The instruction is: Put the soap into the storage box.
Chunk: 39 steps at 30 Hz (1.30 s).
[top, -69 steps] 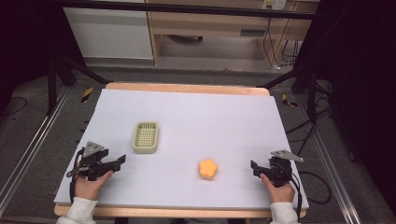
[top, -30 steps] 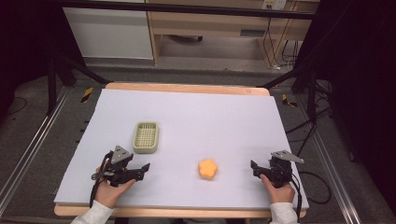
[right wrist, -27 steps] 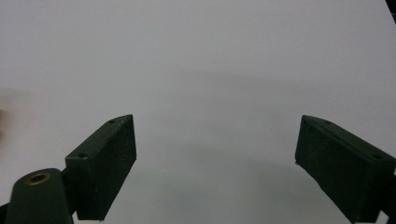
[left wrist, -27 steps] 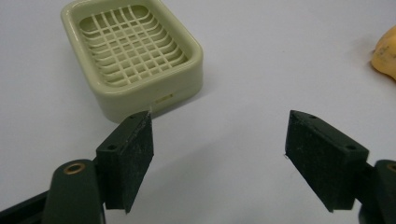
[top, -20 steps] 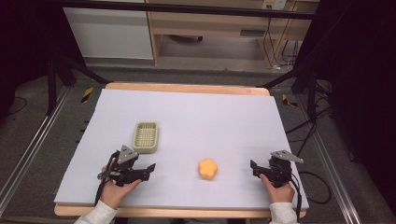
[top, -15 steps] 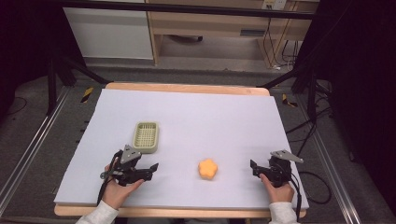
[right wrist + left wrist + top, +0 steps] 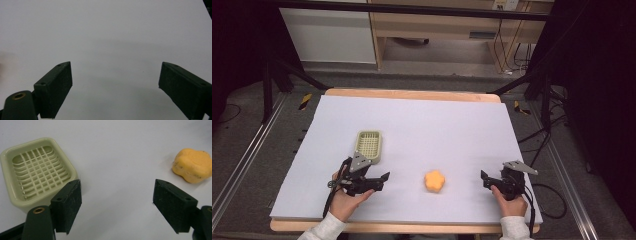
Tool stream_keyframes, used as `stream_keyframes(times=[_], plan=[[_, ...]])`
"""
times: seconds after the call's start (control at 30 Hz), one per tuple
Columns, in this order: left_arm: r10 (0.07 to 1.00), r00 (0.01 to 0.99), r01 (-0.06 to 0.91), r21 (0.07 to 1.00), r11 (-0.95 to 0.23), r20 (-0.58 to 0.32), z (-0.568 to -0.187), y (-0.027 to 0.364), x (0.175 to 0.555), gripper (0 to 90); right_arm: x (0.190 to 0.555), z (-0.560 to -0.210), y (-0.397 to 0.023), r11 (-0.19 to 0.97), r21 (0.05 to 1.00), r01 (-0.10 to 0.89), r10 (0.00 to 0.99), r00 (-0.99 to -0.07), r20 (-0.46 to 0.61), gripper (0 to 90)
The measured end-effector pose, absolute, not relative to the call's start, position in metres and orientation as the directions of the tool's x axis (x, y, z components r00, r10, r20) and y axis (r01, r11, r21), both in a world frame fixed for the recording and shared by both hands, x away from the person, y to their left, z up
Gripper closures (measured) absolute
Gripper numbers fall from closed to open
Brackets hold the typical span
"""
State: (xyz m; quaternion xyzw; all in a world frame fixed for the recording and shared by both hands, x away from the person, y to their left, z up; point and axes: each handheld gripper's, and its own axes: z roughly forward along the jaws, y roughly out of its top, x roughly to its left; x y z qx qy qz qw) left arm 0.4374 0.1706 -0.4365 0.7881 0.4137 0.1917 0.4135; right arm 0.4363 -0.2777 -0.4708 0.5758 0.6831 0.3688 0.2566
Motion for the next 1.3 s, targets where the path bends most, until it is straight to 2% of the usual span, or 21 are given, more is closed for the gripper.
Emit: stream_keyframes(times=[1.3], plan=[[0.716, 0.698, 0.461, 0.782, -0.421, -0.026, -0.431, 0.079, 0.444, 20.8, 0.436, -0.472, -0.275, 0.073, 0.801, 0.594, 0.974, -0.217, 0.072, 11.8]])
